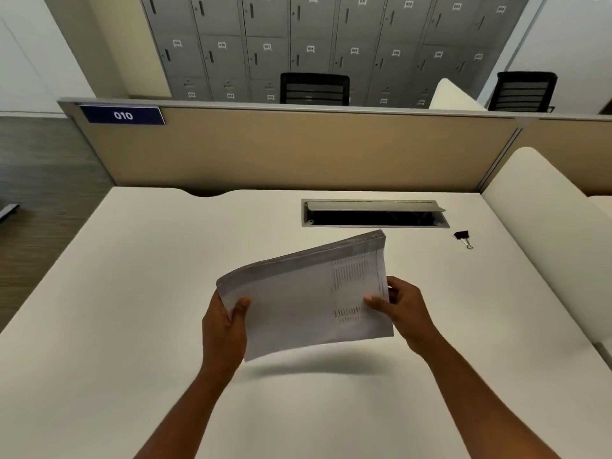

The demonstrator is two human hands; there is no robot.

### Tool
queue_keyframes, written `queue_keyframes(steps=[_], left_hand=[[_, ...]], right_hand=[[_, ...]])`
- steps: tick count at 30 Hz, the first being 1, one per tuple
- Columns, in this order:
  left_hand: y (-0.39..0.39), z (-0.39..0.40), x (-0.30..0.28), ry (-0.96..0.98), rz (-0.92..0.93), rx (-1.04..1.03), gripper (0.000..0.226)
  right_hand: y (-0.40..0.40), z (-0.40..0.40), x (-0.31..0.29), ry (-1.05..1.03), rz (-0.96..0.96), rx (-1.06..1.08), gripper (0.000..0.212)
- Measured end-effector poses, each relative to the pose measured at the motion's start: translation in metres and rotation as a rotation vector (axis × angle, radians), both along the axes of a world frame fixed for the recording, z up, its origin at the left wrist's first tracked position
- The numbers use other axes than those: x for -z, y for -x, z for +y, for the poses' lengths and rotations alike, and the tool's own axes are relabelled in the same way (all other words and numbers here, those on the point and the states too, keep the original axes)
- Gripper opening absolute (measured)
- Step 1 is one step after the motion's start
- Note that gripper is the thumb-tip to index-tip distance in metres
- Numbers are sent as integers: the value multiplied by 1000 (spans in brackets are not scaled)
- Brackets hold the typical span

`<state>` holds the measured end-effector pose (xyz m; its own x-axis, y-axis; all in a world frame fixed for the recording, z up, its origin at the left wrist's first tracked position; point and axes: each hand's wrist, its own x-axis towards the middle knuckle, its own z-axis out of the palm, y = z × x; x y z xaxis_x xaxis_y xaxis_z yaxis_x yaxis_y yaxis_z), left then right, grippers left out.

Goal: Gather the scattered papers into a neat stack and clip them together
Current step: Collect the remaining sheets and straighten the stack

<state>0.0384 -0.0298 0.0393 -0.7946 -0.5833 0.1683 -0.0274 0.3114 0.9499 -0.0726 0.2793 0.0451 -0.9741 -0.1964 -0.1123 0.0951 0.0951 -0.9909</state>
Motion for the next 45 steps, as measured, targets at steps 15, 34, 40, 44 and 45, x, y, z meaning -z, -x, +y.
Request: queue_keyframes(steps=[15, 34, 40, 44, 45], left_hand=[[-24, 31, 23, 41, 40, -46, 41], [-19, 1, 18, 511, 102, 132, 56], [-19, 2, 17, 516, 98, 142, 64], [-20, 2, 18, 513, 93, 151, 68], [-19, 2, 18, 511, 95, 153, 69]], right_hand=[[-47, -50, 27, -167, 312, 241, 61], [-30, -33, 6, -887, 805, 50, 80], [-29, -36, 3, -892, 787, 40, 78], [-30, -38, 3, -862, 785, 51, 76], [-30, -39, 4, -864, 784, 59, 77]])
